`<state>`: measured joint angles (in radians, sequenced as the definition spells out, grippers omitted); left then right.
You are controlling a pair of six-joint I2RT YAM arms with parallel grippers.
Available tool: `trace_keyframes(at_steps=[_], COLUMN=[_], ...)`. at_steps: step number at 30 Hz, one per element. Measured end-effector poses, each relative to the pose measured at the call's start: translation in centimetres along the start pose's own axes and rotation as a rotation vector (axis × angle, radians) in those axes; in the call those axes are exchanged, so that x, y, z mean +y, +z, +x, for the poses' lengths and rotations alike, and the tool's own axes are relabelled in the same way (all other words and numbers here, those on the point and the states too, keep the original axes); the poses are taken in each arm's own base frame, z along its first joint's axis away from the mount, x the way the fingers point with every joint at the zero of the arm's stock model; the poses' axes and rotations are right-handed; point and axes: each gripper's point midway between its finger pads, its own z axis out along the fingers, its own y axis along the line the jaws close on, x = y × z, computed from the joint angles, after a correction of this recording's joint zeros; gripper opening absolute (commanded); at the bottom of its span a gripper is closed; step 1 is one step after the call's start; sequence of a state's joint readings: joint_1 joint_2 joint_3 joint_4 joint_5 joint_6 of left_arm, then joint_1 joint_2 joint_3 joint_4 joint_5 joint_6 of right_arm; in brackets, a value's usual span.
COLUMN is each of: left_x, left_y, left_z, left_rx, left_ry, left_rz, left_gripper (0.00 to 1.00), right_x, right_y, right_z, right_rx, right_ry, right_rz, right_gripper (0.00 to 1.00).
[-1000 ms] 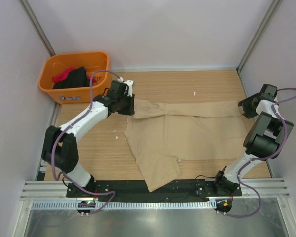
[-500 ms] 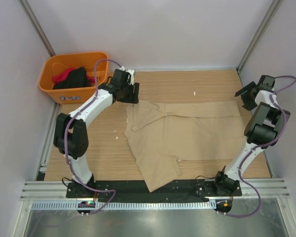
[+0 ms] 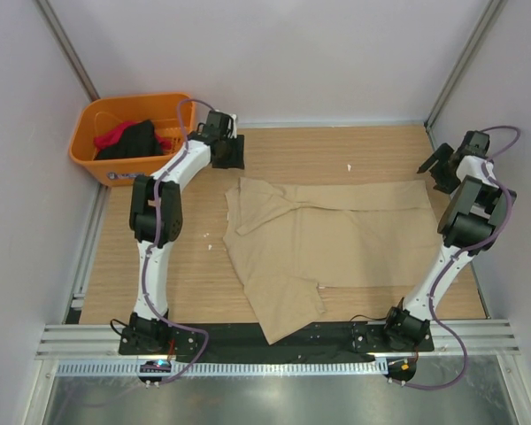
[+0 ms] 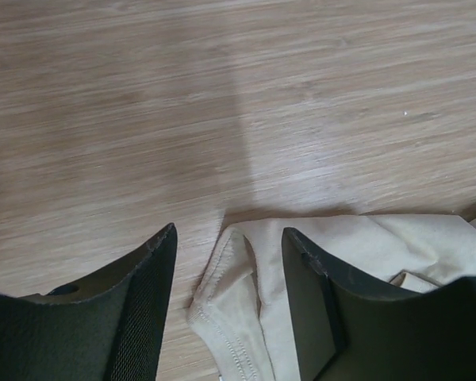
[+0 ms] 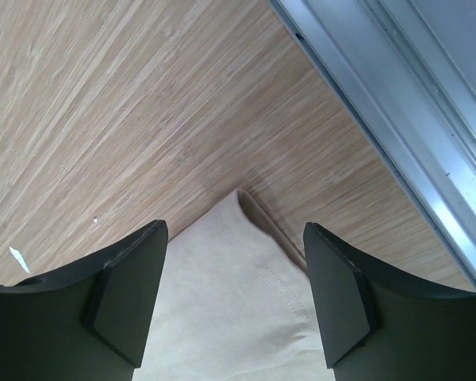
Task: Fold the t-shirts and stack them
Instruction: Fold the tshirt
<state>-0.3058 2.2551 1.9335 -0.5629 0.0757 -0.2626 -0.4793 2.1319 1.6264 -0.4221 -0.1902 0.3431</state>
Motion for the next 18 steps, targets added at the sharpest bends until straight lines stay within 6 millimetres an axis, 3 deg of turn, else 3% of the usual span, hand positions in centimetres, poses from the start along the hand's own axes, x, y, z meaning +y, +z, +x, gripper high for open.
trace_keyframes(at_steps=[5, 13, 18], left_x=[-0.7, -0.9, -0.8], left_y=[1.0, 1.5, 1.9], left_z=[1.2, 2.8, 3.5], left_rx=[0.039, 0.083, 0.100], left_ry=[-0.013, -0.021, -0.021], left_rz=[0.042, 0.067, 0.067], left_gripper=[0.47, 0.48, 0.41], right_x=[-0.4, -0.9, -0.9], right_y=[0.4, 0.6, 0.5], right_z=[0.4, 1.3, 1.3], right_rx=[0.026, 0.058, 0.060], right_ry=[-0.038, -0.064, -0.072], right_rz=[0.009, 0.019, 0.016], right_gripper=[0.75, 0.70, 0.68])
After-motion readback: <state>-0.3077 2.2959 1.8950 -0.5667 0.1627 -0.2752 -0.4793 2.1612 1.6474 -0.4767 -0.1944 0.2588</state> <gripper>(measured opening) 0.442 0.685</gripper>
